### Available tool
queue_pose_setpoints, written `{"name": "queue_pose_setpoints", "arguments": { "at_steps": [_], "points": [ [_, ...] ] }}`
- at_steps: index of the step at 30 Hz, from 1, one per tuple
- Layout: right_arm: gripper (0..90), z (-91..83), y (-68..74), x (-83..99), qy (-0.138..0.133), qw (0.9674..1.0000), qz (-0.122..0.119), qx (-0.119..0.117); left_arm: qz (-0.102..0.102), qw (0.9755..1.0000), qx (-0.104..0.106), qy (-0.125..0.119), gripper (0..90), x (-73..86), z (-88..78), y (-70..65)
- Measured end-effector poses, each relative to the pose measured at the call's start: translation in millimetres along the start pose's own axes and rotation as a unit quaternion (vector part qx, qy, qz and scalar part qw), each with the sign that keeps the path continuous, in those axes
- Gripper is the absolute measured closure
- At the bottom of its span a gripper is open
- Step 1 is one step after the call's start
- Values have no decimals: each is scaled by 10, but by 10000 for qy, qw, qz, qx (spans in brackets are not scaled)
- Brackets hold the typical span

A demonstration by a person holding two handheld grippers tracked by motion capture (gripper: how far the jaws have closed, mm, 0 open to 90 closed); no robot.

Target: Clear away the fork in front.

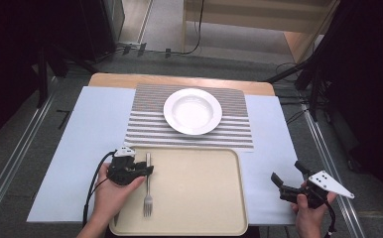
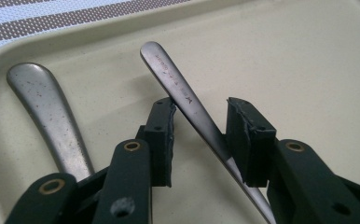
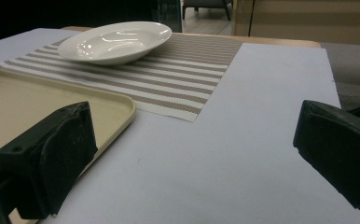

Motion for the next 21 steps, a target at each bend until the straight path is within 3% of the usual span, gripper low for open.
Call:
{"name": "queue_pose_setpoints", "arguments": {
  "at_steps": [4, 7, 10, 14, 18, 21],
  "points": [
    [0, -2, -5, 2, 3, 10000, -9, 2, 16, 9998, -173, -25, 531, -11, -10, 27],
    [0, -4, -5, 2, 5, 10000, -5, 7, 106, 9995, -270, -80, 538, -15, -42, 34],
    [0, -9, -10, -1, -9, 10000, -9, 15, 235, 9997, -6, -95, 700, -10, -79, -62],
    [0, -10, -16, 0, -16, 10000, -12, 18, 577, 9973, 385, 225, 884, 79, -39, -233],
    [0, -6, -6, 9, 7, 10000, -34, 16, 859, 9939, 482, 497, 893, 153, 6, -336],
    [0, -6, -1, 9, 7, 10000, -43, 14, 843, 9937, 478, 558, 894, 159, -12, -318]
  ]
}}
Point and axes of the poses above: each handheld gripper's, and its own axes: z roughly forward along the jaws, x roughly out of its underside, y roughly to its left, the point moved 8 cm from there along z, roughly forward along the jaws, and after that the axes turned 4 degrees about -y, right-handed, at the moved point
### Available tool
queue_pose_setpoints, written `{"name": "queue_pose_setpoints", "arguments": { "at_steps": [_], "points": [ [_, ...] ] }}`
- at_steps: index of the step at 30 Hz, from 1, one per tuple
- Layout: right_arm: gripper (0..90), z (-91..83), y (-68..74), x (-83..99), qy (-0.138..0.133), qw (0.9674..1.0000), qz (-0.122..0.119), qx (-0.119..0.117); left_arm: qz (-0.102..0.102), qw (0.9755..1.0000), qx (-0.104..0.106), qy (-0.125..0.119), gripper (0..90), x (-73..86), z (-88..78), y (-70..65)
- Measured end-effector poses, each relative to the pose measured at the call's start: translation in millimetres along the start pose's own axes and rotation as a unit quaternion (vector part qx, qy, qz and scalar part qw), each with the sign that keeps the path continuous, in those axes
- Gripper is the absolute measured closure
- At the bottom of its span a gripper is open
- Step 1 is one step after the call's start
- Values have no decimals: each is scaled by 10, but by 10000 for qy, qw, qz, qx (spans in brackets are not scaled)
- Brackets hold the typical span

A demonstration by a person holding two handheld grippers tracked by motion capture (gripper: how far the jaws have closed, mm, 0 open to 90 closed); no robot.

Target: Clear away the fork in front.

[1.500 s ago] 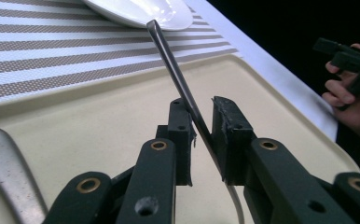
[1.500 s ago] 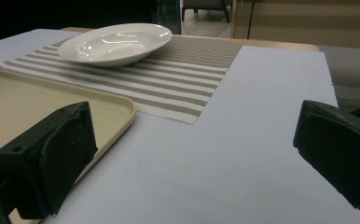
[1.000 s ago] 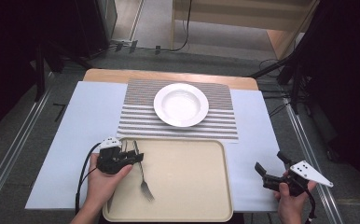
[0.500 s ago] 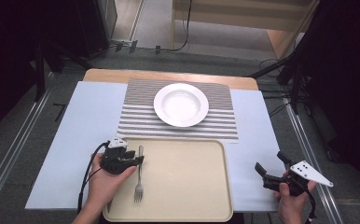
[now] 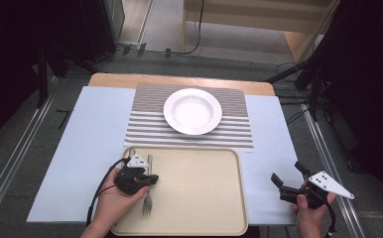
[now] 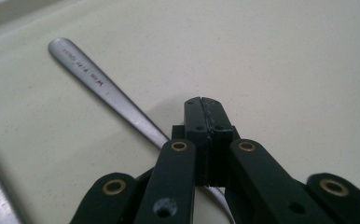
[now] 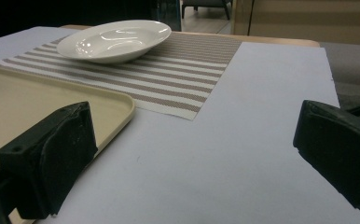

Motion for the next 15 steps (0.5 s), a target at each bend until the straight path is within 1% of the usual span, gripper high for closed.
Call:
{"name": "queue_pose_setpoints", "arguments": {
  "at_steps": [1, 7, 8, 15],
  "points": [
    [0, 0, 0, 0, -1, 10000, 2, -4, -70, 10000, 27, -26, 893, 6, -10, 13],
    [0, 5, -1, 6, 9, 10000, 9, 6, -221, 9997, 1, -51, 893, 44, -74, 105],
    [0, 6, -1, 6, 8, 10000, 10, 4, -263, 9996, 22, -46, 893, 54, -88, 121],
    [0, 12, 1, 14, 36, 10000, 11, 3, -328, 9994, 31, -43, 894, 80, -129, 173]
  ]
}}
Point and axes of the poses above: each handheld gripper's, and its own axes: z roughly forward along the jaws, x roughly out of its underside, y roughly to its left, the point moved 8 cm from there along z, roughly forward along the jaws, and after that the axes turned 4 degrees about -y, right-handed, at the moved point
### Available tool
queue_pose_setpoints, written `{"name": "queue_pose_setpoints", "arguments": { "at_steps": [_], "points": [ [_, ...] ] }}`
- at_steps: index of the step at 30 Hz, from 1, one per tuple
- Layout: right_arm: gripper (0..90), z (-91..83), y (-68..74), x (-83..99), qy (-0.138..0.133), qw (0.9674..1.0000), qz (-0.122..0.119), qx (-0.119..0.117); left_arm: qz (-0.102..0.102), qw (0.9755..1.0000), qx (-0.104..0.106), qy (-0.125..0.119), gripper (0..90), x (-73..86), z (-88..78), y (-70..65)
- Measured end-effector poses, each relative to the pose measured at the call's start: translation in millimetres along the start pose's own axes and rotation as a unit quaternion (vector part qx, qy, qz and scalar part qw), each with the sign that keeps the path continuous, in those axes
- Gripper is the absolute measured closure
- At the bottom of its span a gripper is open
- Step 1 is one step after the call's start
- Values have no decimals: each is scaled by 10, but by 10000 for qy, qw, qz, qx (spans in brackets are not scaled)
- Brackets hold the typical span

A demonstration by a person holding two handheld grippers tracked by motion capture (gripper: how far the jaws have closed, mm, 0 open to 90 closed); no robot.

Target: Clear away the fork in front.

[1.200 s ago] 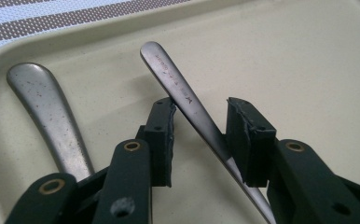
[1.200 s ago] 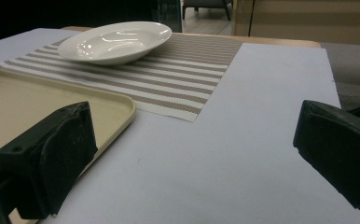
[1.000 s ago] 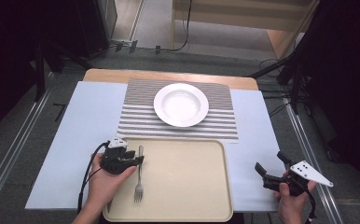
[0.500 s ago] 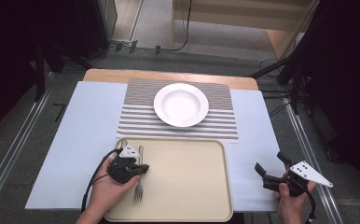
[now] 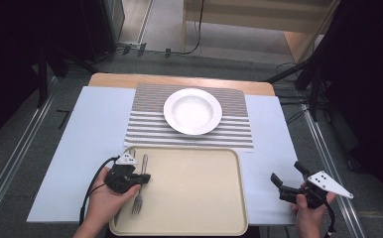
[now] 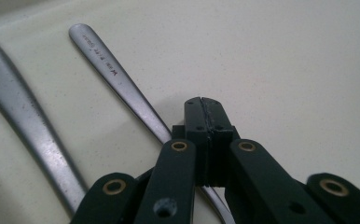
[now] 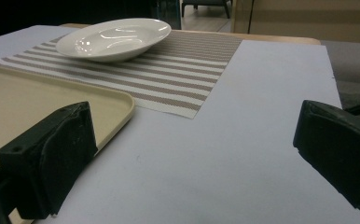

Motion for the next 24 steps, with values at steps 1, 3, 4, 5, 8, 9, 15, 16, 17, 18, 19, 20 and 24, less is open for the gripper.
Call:
{"name": "queue_pose_setpoints", "arguments": {
  "at_steps": [1, 3, 4, 5, 8, 9, 15, 16, 17, 18, 19, 20, 24],
  "points": [
    [0, 0, 0, 0, 0, 10000, 2, -1, -16, 10000, 12, -14, 893, 2, -4, 8],
    [0, -1, -1, 2, 4, 10000, -3, 0, -65, 10000, 22, -20, 894, 8, -16, 29],
    [0, -1, -3, 2, 1, 10000, -6, -2, -94, 10000, 21, -23, 894, 10, -23, 43],
    [0, -2, -5, 4, 4, 10000, -3, -1, -118, 9999, 30, -41, 894, 11, -26, 54],
    [0, 1, -4, 6, 8, 10000, 5, -2, -150, 9998, 63, -74, 894, 14, -32, 73],
    [0, 1, -2, 5, 9, 10000, 5, -5, -154, 9998, 74, -87, 893, 14, -35, 76],
    [0, 0, 16, -10, -9, 10000, -23, -16, -228, 9978, 171, -600, 884, -67, -163, 113],
    [0, -1, 20, -14, -7, 10000, -31, -26, -224, 9969, 190, -732, 825, -87, -202, 124],
    [0, 2, 26, -19, -14, 10000, -46, -37, -228, 9954, 288, -882, 786, -108, -244, 127],
    [0, 3, 35, -23, -17, 10000, -53, -55, -230, 9940, 367, -1003, 752, -125, -288, 131],
    [0, 4, 45, -26, -8, 10000, -49, -59, -180, 9927, 374, -1135, 709, -142, -331, 139],
    [0, 7, 52, -31, -17, 9999, -72, -69, -138, 9913, 350, -1265, 670, -157, -374, 147],
    [0, 15, 88, -42, 11, 9999, -109, -120, -134, 9834, 302, -1786, 479, -193, -548, 195]
  ]
}}
Point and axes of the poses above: each handheld gripper's, and its own axes: z roughly forward along the jaws, x roughly out of its underside, y roughly to its left, the point moved 8 cm from there along z, roughly forward along the jaws, and after that the axes turned 4 degrees about -y, right-handed, at the moved point
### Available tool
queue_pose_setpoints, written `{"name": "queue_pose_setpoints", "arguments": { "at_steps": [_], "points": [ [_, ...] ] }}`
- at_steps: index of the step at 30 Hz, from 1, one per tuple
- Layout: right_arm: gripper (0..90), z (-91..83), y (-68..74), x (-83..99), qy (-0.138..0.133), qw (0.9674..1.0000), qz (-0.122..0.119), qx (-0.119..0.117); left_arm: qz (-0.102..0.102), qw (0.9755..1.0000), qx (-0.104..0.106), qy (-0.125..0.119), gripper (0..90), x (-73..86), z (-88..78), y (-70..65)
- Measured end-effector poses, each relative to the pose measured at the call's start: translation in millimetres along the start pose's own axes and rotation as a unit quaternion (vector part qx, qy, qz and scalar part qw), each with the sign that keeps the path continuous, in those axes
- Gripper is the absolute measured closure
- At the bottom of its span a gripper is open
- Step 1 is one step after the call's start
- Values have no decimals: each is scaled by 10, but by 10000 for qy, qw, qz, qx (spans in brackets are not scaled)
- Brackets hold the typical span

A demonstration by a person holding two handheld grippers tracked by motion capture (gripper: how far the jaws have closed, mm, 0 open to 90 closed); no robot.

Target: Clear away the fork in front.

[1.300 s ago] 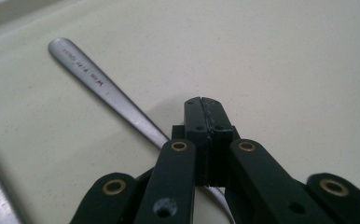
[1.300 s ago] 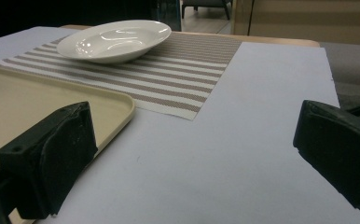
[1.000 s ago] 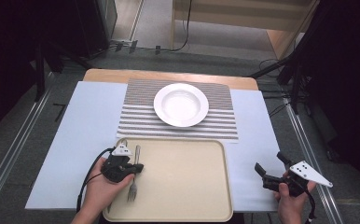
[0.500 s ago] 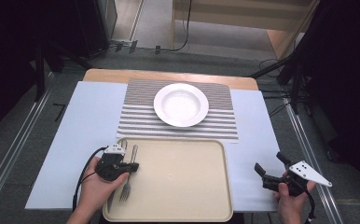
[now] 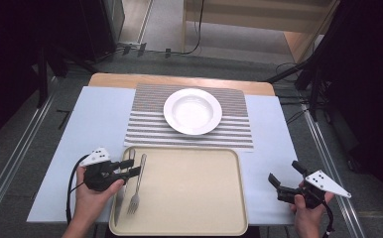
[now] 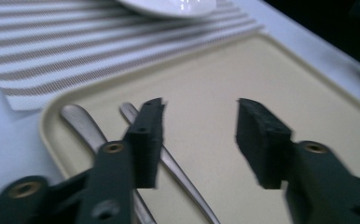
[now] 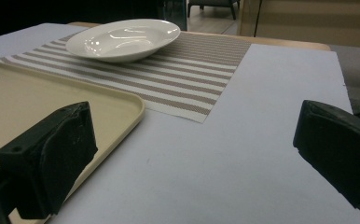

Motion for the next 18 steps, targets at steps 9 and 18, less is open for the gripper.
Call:
{"name": "queue_pose_setpoints", "arguments": {
  "at_steps": [9, 18],
  "points": [
    [0, 36, 59, -49, 15, 9999, 0, -99, 46, 9969, 187, -769, 0, -68, -276, 116],
    [0, 97, 191, -145, 41, 9996, -81, -271, 191, 9951, -205, -951, 0, -43, -461, 263]
  ]
}}
Point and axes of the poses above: each handheld gripper's, and its own axes: z roughly forward along the jaws, x roughly out of its underside, y roughly to its left, the point moved 8 cm from there along z, roughly forward along the jaws, and after that the axes turned 4 degrees about -y, right-handed, at the moved point
